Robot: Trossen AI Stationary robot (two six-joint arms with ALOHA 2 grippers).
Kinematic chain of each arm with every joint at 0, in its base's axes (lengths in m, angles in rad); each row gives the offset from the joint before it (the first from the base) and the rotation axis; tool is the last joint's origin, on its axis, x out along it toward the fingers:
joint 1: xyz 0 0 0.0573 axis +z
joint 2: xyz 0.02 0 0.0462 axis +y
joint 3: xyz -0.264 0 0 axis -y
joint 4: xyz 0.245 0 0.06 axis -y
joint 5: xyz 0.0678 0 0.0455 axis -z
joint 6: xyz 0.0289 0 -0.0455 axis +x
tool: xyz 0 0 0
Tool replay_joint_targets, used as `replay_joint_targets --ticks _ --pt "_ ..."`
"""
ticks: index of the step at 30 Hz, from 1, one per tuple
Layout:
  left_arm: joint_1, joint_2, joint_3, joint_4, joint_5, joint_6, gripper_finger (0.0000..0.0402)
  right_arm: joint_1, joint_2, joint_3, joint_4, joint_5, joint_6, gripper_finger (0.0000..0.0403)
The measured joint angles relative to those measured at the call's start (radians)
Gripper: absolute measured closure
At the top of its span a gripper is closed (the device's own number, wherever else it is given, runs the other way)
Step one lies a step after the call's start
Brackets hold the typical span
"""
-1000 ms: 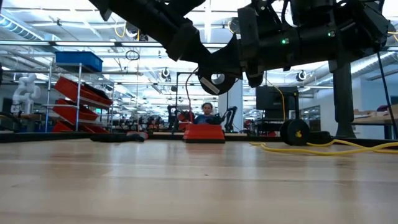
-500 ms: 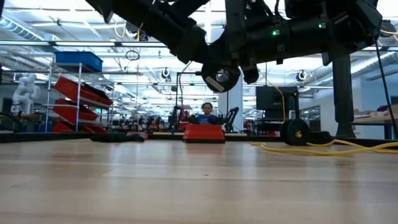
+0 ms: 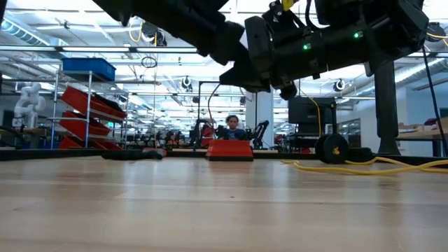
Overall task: Coil cords
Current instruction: Coil the red wire onto the spool
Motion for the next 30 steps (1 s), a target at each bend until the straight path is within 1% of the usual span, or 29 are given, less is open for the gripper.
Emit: replay_joint_targets --ticks 13,18,25,30 --pt "-0.001 0.001 0.0 -0.005 -0.003 -0.004 0.0393 0.026 -0.001 0.0 0.024 0.065 -0.134 0.0402" --pt "-0.003 0.001 0.0 0.007 -0.003 -0.004 0.0393 0.033 -0.028 0.0 -0.012 0.067 -0.151 0.0402" --pt "-0.009 -0.004 -0.002 0.007 -0.001 -0.002 0.0393 0.049 -0.029 0.0 -0.078 0.072 -0.17 0.0403" --pt "-0.012 -0.016 -0.002 -0.019 -0.004 0.011 0.0393 0.086 -0.029 0.0 -0.093 0.164 -0.225 0.0403"
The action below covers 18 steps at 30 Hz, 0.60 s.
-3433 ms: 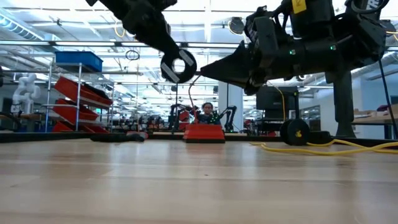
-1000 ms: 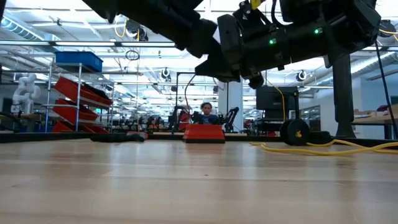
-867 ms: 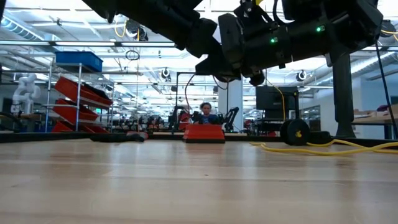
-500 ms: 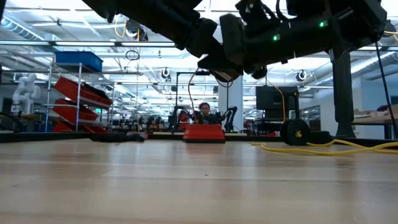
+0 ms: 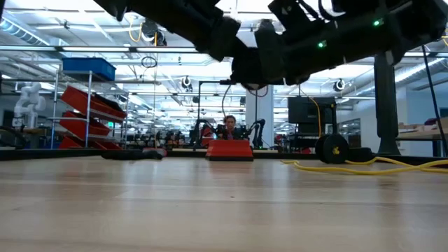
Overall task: Coil cords
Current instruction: Coil the red wire onto the spool
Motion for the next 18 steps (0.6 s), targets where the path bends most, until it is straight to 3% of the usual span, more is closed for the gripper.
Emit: replay_joint_targets --ticks 6,12,18 --pt "0.0 -0.008 0.0 -0.045 -0.056 0.069 0.0393 0.034 -0.049 0.0 -0.073 0.058 -0.026 0.0403" --pt "-0.005 -0.008 0.0 -0.091 -0.062 0.12 0.0393 0.079 -0.146 0.0 -0.271 0.136 -0.015 0.0403" --pt "-0.009 -0.009 0.0 -0.141 -0.042 0.122 0.0393 0.094 -0.232 0.0 -0.395 0.136 0.011 0.0403"
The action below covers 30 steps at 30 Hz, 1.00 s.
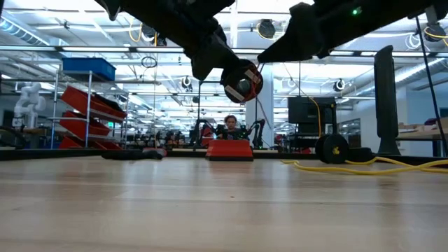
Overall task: Coil cords
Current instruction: Coil the red wire onto the spool
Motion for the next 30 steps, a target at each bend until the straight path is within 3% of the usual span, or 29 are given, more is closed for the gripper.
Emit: replay_joint_targets --ticks 13,30 --pt "0.013 0.0 0.0 -0.023 0.034 -0.005 0.0393 -0.001 -0.158 0.0 -0.022 -0.098 -0.09 0.0403" --pt "0.077 0.0 0.0 -0.087 0.112 -0.087 0.0393 -0.03 -0.172 0.0 0.062 -0.245 -0.143 0.0403"
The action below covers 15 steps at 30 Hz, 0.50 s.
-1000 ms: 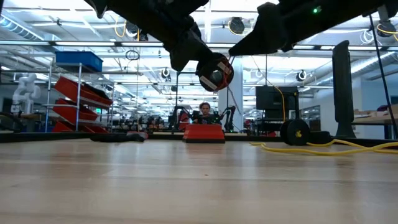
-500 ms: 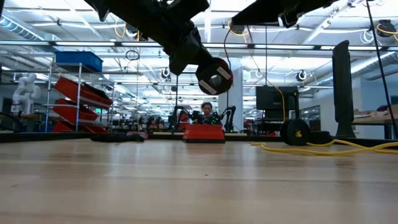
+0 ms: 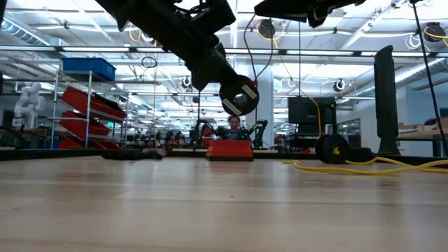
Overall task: Coil cords
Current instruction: Coil the red wire onto the spool
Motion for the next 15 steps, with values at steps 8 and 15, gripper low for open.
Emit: replay_joint_targets --ticks 8,15 --pt "0.018 0.0 0.0 -0.052 0.03 -0.048 0.0393 0.001 0.0 0.0 0.052 -0.036 -0.043 0.0403" --pt "0.048 0.0 0.0 0.005 0.052 -0.109 0.0393 -0.007 0.001 0.0 0.071 -0.126 -0.024 0.0403"
